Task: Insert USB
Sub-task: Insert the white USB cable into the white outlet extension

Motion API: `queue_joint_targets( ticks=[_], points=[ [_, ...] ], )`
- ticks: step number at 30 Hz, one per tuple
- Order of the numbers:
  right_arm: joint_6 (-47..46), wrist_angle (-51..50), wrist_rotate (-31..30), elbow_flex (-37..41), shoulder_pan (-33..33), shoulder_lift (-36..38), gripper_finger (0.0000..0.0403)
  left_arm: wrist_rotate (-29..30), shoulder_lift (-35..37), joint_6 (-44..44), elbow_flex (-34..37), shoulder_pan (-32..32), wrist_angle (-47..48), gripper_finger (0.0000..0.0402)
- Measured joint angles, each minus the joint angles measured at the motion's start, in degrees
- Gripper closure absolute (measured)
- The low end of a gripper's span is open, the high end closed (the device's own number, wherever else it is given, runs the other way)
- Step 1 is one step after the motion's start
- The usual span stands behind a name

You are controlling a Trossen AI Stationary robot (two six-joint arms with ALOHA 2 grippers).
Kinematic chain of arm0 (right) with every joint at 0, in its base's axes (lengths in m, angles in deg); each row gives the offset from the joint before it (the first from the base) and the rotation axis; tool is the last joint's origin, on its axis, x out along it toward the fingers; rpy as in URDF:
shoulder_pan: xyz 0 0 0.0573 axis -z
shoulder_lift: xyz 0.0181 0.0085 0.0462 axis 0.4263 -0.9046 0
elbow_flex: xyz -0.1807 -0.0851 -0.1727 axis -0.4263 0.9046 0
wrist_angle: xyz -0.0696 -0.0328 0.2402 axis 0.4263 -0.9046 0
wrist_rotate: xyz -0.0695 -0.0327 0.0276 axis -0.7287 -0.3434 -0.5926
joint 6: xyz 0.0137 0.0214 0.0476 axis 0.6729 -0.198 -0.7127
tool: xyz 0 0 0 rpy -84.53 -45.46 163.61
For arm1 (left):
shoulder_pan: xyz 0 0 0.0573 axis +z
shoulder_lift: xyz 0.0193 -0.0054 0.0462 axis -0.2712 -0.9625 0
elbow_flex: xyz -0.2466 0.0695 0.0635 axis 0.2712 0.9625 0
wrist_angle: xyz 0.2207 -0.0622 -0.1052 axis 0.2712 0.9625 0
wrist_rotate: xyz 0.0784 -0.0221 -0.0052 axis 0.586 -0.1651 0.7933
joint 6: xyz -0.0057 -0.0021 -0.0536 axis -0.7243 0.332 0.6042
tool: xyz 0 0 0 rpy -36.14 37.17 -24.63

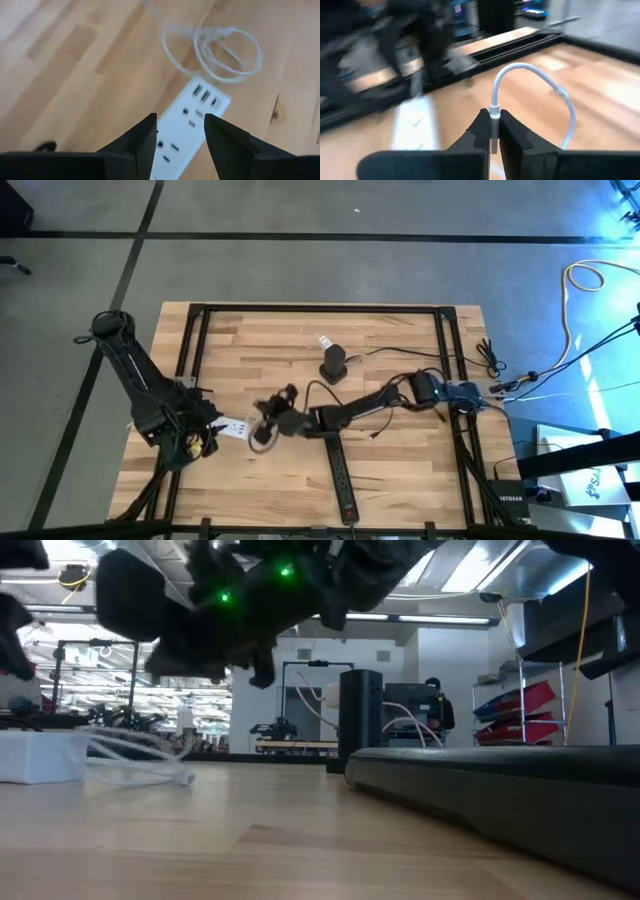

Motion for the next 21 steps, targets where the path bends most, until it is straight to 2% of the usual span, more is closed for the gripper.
queue_joint_targets(
  ticks=[2,5,7,8,9,11,12,14,21],
  points=[
    [0.7,-0.5,-4.6,-0.5,1.2,0.0,0.0403,0.1,0.0,0.5,1.7,-0.8,-3.3,0.0253],
    [6.7,-0.9,-10.6,-2.3,3.1,0.0,0.0403,0.1,0.0,-0.4,4.1,-1.3,-9.1,0.0253],
    [11.1,1.6,-11.3,-4.1,4.0,0.3,0.0403,0.1,0.0,-1.0,5.1,-1.5,-11.7,0.0253],
    [13.8,3.8,-9.0,-4.8,4.3,0.5,0.0403,0.1,0.0,-1.1,5.5,-1.6,-12.6,0.0253],
    [16.1,6.4,-4.2,-5.4,4.5,0.3,0.0403,0.1,0.0,-1.3,5.7,-1.7,-13.2,0.0253],
    [17.6,9.3,9.5,-6.2,4.7,-0.5,0.0403,0.1,0.0,-1.4,6.1,-1.7,-13.4,0.0253],
    [16.2,9.3,14.2,-6.5,4.5,-1.2,0.0403,0.1,0.0,-1.4,6.5,-1.7,-13.3,0.0253],
    [14.0,9.5,16.3,-6.7,3.8,-3.2,0.0403,0.4,0.0,-1.3,7.4,-1.7,-13.3,0.0253],
    [13.7,17.4,15.9,-6.7,1.8,-8.4,0.0403,2.9,0.0,0.7,9.4,-1.6,-14.3,0.0253]
  ],
)
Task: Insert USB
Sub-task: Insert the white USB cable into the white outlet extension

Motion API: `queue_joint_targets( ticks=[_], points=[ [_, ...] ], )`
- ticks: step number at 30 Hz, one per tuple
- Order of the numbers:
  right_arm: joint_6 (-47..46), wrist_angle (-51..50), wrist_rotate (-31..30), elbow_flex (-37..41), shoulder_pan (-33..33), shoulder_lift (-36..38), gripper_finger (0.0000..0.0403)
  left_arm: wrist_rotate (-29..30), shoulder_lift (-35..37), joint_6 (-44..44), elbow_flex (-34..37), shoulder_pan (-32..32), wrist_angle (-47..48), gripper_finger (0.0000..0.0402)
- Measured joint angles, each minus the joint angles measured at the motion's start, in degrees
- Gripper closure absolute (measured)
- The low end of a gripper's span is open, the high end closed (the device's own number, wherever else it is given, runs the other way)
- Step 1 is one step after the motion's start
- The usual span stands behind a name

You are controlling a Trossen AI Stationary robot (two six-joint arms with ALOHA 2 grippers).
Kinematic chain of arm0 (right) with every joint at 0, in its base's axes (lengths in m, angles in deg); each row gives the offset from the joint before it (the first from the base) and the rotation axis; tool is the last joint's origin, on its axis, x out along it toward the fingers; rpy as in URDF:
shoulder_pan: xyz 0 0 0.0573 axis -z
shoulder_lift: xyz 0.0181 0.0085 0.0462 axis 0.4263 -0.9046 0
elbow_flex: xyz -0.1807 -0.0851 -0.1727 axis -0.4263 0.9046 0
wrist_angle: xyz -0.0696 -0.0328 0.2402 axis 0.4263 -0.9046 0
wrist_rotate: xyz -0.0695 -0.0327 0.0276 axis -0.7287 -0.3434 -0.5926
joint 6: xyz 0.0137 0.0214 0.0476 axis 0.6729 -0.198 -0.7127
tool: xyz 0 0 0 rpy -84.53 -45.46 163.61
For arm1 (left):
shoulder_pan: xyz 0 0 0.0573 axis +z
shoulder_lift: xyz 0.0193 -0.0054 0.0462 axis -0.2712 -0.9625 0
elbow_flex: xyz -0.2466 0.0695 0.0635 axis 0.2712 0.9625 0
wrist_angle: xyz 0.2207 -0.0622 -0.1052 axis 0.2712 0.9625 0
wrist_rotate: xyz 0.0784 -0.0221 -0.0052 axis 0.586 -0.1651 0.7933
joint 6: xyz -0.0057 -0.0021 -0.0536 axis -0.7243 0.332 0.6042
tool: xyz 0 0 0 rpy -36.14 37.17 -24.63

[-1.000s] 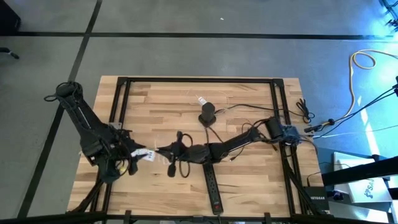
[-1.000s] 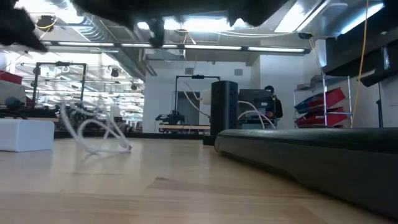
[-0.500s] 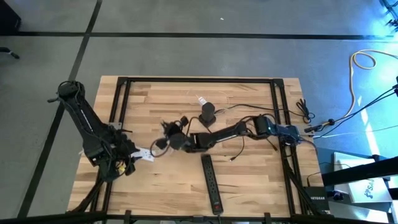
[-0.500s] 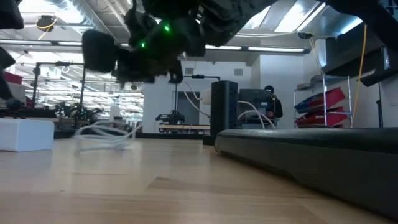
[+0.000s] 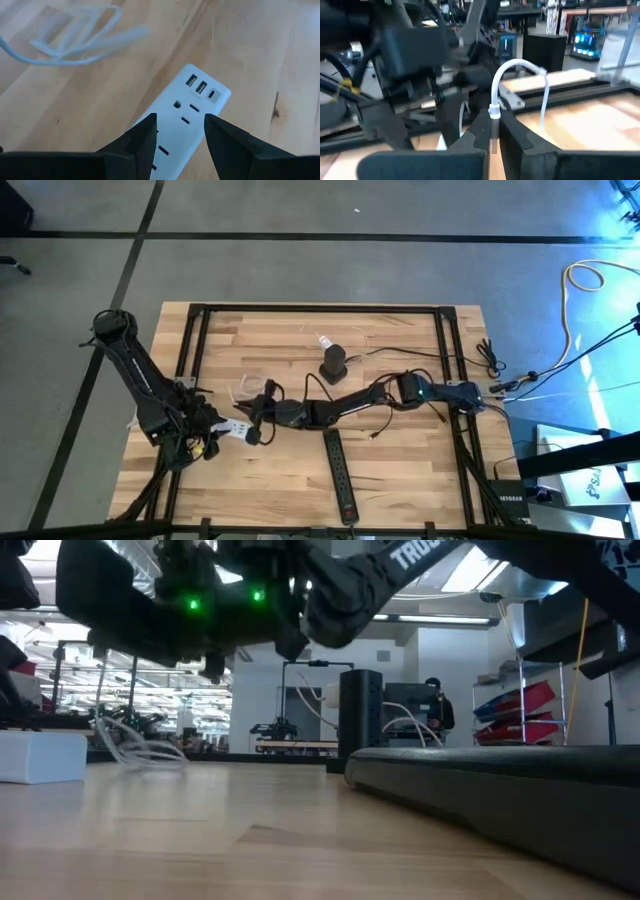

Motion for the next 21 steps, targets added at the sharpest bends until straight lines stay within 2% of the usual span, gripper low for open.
queue_joint_targets(
  ticks=[6,12,16,21],
  points=[
    [0.3,-0.7,-6.1,0.1,-3.6,-1.2,0.0403,1.6,0.0,-0.1,0.0,0.0,-1.9,0.0253],
    [1.0,-0.6,-5.7,0.1,-4.9,-2.2,0.0403,1.8,0.0,-6.8,-0.1,-0.9,-10.1,0.0253],
    [1.1,0.2,-4.5,0.1,-4.3,-2.9,0.0403,1.2,0.0,-10.7,-0.2,-2.7,-12.1,0.0253],
    [1.3,1.3,2.5,0.1,-3.2,-5.1,0.0403,0.1,0.0,-10.8,-0.2,-3.7,-10.7,0.0253]
  ],
)
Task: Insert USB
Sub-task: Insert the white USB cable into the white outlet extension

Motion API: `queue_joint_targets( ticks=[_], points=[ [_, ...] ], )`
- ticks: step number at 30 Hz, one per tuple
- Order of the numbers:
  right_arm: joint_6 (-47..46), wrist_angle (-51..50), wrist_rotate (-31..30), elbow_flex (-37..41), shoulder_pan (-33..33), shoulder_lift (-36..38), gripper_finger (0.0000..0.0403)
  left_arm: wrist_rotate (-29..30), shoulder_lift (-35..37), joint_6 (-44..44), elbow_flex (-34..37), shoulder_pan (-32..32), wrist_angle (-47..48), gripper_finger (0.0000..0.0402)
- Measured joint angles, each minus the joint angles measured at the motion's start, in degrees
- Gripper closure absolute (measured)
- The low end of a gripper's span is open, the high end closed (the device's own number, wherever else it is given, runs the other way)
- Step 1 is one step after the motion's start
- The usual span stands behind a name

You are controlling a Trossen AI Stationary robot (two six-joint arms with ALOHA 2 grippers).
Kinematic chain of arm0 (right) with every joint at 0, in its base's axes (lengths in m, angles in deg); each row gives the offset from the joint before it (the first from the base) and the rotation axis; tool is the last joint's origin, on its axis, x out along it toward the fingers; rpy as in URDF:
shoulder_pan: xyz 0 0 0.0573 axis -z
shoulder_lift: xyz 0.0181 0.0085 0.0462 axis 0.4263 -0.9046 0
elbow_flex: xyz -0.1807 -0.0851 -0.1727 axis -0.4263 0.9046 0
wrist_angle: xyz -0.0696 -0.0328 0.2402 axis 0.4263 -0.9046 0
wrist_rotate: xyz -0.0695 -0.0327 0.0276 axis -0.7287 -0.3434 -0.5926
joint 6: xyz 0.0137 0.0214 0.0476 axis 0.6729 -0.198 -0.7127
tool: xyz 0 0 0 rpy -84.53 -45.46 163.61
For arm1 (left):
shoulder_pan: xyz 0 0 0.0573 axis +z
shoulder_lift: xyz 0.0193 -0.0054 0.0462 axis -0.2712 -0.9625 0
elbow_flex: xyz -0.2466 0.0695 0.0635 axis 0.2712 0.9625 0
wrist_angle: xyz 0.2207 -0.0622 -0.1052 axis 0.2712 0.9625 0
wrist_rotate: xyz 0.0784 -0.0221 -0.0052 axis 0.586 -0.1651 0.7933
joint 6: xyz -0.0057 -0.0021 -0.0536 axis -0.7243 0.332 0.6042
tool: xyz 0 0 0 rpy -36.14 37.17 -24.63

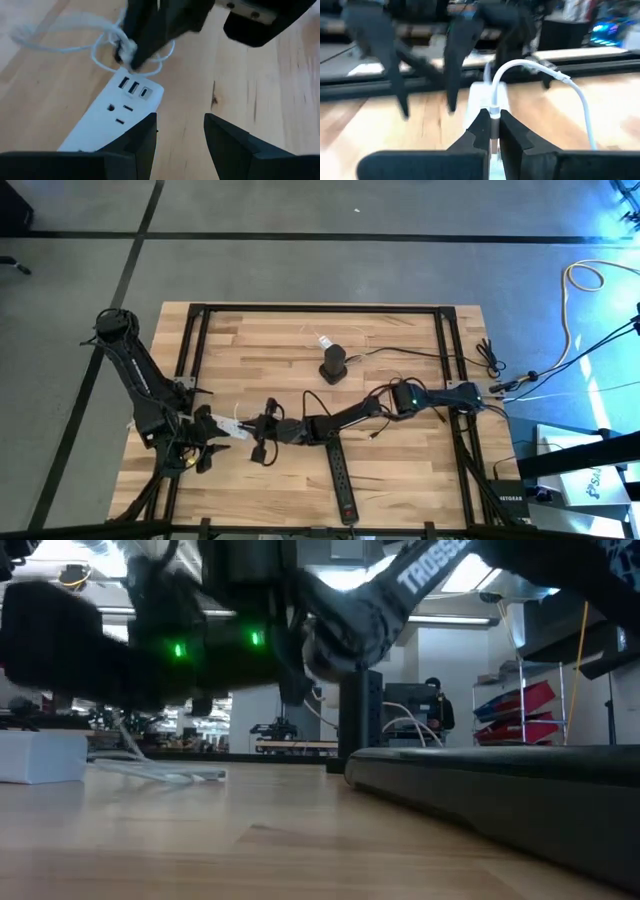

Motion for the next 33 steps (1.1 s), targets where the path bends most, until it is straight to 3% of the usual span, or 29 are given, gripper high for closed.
queue_joint_targets(
  ticks=[10,17,26,33],
  points=[
    [-3.6,-1.5,-1.2,-0.1,0.4,-0.5,0.0403,-0.4,0.0,-0.2,0.1,0.5,0.3,0.0253],
    [-6.5,-2.8,1.8,-0.2,1.9,-0.4,0.0403,-5.8,-0.1,-0.2,0.1,2.5,0.8,0.0253],
    [-4.7,-2.5,1.8,-0.2,1.9,-0.4,0.0403,-1.8,0.0,3.6,0.1,3.5,5.9,0.0253],
    [-4.6,-2.7,1.8,-0.2,2.3,-0.4,0.0403,-4.3,0.0,9.0,0.0,3.3,13.7,0.0253]
  ],
)
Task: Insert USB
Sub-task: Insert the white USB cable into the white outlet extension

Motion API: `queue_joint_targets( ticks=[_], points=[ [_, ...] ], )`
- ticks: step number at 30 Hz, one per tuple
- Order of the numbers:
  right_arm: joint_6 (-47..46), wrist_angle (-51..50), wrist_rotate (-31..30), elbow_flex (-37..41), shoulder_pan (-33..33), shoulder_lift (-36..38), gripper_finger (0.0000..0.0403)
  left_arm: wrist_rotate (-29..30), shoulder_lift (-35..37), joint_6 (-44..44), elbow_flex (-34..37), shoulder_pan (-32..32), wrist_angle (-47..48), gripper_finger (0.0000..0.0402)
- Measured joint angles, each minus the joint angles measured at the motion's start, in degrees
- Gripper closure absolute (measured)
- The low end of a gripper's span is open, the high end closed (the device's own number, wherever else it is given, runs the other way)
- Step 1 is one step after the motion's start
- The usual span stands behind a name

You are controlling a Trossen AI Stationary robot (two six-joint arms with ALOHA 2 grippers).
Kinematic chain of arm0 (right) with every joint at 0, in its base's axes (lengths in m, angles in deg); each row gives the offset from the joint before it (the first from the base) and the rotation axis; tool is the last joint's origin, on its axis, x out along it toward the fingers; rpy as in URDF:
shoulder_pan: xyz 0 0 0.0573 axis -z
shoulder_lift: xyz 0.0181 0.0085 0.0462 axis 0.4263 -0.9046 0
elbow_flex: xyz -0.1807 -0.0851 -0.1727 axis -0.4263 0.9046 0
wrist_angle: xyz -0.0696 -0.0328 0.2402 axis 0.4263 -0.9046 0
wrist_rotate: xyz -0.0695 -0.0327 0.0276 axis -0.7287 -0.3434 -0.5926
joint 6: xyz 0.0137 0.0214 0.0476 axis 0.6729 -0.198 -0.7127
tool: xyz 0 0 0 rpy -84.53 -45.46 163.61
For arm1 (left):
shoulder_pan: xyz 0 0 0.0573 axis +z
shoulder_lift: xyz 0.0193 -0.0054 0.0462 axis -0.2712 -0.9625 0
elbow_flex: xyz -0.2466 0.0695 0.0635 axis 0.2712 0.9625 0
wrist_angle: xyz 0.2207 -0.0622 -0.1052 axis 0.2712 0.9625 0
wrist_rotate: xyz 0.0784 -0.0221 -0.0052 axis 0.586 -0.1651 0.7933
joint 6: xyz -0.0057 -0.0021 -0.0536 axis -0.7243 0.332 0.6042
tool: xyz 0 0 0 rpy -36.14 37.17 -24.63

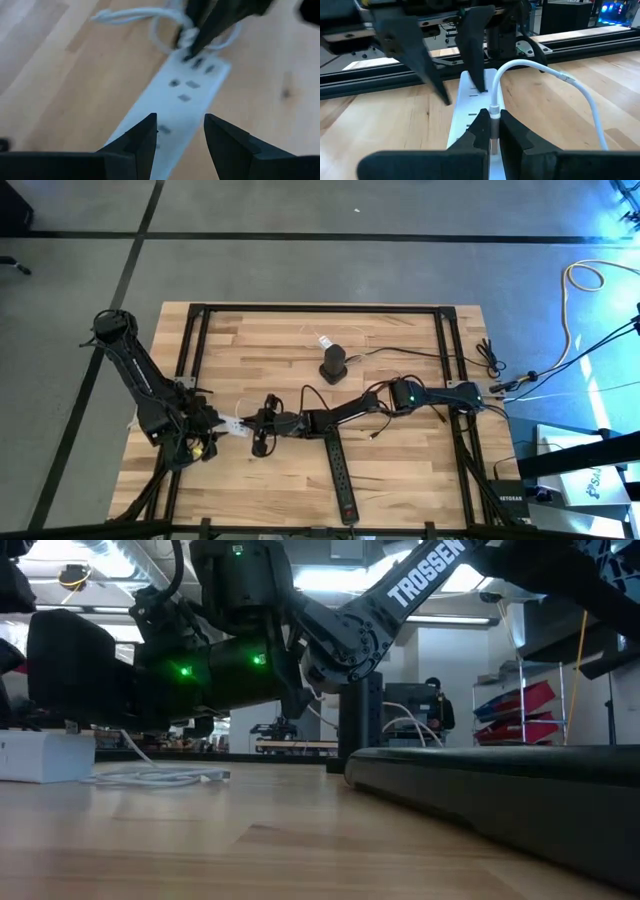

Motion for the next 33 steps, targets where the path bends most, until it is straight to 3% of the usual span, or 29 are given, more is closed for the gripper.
queue_joint_targets(
  ticks=[6,14,21,27,33],
  points=[
    [0.2,0.0,0.0,0.0,0.0,0.0,0.0403,-0.3,0.0,0.0,-0.4,-1.1,4.3,0.0253],
    [0.1,0.1,0.0,0.0,-0.1,0.0,0.0403,-5.6,0.9,-4.7,-2.0,-1.2,8.8,0.0253],
    [0.1,0.1,0.0,0.0,-0.1,0.0,0.0403,-9.7,2.7,-4.3,-9.0,-1.0,20.0,0.0253],
    [-0.1,0.0,0.4,0.0,-0.1,0.0,0.0403,-18.6,1.9,-11.9,-10.0,4.6,19.9,0.0253],
    [-0.2,0.0,0.4,0.0,-0.1,0.0,0.0403,-28.8,-4.6,-24.8,-10.0,13.6,20.0,0.0253]
  ],
)
